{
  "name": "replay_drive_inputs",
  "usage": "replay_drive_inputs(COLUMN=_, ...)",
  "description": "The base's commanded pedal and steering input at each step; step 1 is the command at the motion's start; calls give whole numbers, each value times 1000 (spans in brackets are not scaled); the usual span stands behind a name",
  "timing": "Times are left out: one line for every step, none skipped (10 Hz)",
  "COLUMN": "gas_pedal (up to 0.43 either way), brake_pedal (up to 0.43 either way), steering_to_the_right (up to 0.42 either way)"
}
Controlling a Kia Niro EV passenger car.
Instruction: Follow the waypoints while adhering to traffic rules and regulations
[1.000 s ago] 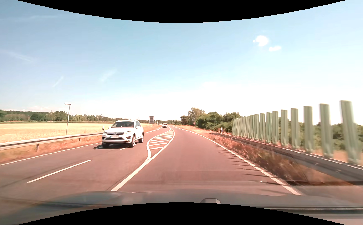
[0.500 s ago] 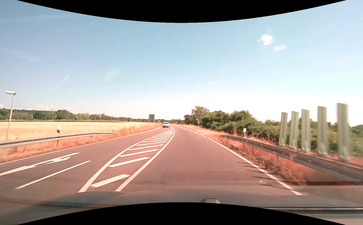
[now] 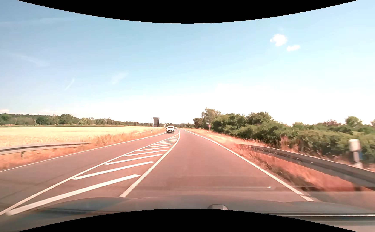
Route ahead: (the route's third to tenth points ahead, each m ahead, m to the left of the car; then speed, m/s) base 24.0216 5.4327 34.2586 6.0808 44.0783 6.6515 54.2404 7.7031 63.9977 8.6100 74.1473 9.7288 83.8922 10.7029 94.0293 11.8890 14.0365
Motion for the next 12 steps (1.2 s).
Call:
replay_drive_inputs(gas_pedal=79, brake_pedal=0, steering_to_the_right=-16)
replay_drive_inputs(gas_pedal=79, brake_pedal=0, steering_to_the_right=-16)
replay_drive_inputs(gas_pedal=79, brake_pedal=0, steering_to_the_right=-16)
replay_drive_inputs(gas_pedal=79, brake_pedal=0, steering_to_the_right=-17)
replay_drive_inputs(gas_pedal=79, brake_pedal=0, steering_to_the_right=-17)
replay_drive_inputs(gas_pedal=79, brake_pedal=0, steering_to_the_right=-19)
replay_drive_inputs(gas_pedal=79, brake_pedal=0, steering_to_the_right=-20)
replay_drive_inputs(gas_pedal=79, brake_pedal=0, steering_to_the_right=-21)
replay_drive_inputs(gas_pedal=79, brake_pedal=0, steering_to_the_right=-21)
replay_drive_inputs(gas_pedal=79, brake_pedal=0, steering_to_the_right=-21)
replay_drive_inputs(gas_pedal=79, brake_pedal=0, steering_to_the_right=-21)
replay_drive_inputs(gas_pedal=79, brake_pedal=0, steering_to_the_right=-21)
